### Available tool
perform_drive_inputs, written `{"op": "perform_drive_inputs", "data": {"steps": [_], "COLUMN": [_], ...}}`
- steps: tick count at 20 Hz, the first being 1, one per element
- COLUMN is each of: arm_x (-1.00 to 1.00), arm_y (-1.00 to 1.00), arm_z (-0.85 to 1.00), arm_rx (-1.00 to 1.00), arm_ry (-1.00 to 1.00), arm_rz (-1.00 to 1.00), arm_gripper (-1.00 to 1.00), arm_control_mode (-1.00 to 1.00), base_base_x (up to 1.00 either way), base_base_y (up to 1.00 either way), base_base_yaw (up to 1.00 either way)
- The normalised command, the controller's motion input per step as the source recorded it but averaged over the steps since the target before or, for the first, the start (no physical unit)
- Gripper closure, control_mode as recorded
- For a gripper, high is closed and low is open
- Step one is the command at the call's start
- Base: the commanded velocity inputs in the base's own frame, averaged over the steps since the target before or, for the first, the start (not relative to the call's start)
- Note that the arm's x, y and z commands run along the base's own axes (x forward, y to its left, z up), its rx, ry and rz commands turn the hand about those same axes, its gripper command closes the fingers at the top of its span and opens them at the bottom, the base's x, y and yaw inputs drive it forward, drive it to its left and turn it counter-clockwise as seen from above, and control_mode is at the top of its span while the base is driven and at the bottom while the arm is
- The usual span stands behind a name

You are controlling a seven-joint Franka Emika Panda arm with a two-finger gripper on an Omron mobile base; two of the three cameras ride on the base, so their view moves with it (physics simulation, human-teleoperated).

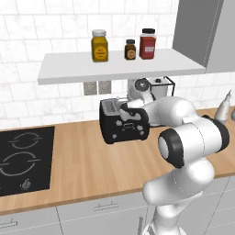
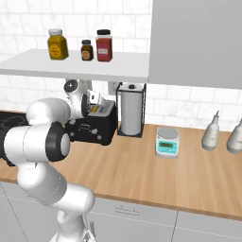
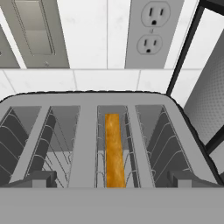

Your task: Start the toaster. Once the lever pops up, take the bread to the plate on the dining counter.

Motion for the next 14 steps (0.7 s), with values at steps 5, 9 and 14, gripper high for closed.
{"op": "perform_drive_inputs", "data": {"steps": [5,9,14], "arm_x": [0.0,0.0,0.0], "arm_y": [0.0,0.0,0.0], "arm_z": [0.0,0.0,0.0], "arm_rx": [0.0,0.0,0.0], "arm_ry": [0.0,0.0,0.0], "arm_rz": [0.0,0.0,0.0], "arm_gripper": [-1.0,-1.0,-1.0], "arm_control_mode": [-1.0,-1.0,-1.0], "base_base_x": [0.0,0.0,0.0], "base_base_y": [0.0,0.0,0.0], "base_base_yaw": [0.0,0.0,0.0]}}
